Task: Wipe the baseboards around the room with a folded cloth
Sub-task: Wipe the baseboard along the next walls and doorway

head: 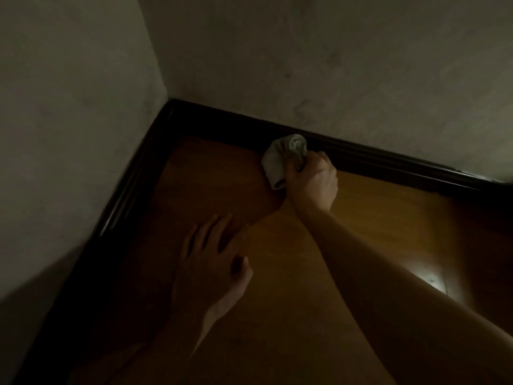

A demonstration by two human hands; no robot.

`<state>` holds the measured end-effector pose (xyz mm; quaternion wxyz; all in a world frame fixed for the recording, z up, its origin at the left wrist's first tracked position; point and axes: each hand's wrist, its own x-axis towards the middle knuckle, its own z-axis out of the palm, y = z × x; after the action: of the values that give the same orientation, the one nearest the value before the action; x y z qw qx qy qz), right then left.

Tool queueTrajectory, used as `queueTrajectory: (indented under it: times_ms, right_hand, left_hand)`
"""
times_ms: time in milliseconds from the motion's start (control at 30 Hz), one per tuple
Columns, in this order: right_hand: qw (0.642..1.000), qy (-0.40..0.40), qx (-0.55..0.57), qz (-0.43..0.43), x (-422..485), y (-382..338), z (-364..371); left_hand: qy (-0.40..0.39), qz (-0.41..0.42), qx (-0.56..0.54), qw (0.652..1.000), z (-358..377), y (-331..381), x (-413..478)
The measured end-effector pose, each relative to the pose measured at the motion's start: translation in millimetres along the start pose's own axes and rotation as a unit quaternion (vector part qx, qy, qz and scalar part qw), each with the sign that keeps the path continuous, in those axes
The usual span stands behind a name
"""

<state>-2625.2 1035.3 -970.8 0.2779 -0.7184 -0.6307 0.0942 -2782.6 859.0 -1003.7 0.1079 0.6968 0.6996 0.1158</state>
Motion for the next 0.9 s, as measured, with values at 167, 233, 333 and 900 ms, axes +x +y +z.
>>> queueTrajectory:
  times_ms: [167,233,333,900]
  right_hand:
    - [0.999,0.031,0.006,0.032,0.3,11.4,-6.7]
    - [0.998,0.040,0.013,0.045,-3.2,15.0,-8.9]
    - [1.000,0.017,0.014,0.017,-3.3,6.9,-4.3]
    - [0.997,0.049,-0.047,0.031,13.3,80.6,-48.3]
  left_hand:
    - [0.015,0.015,-0.021,1.000,1.1,-1.7,-0.4]
    - [0.021,0.023,-0.025,0.999,2.3,-2.6,-1.4]
    - [0.017,0.014,-0.020,1.000,0.0,0.5,-1.3]
    - [-0.034,0.093,-0.023,0.995,19.4,61.1,38.5]
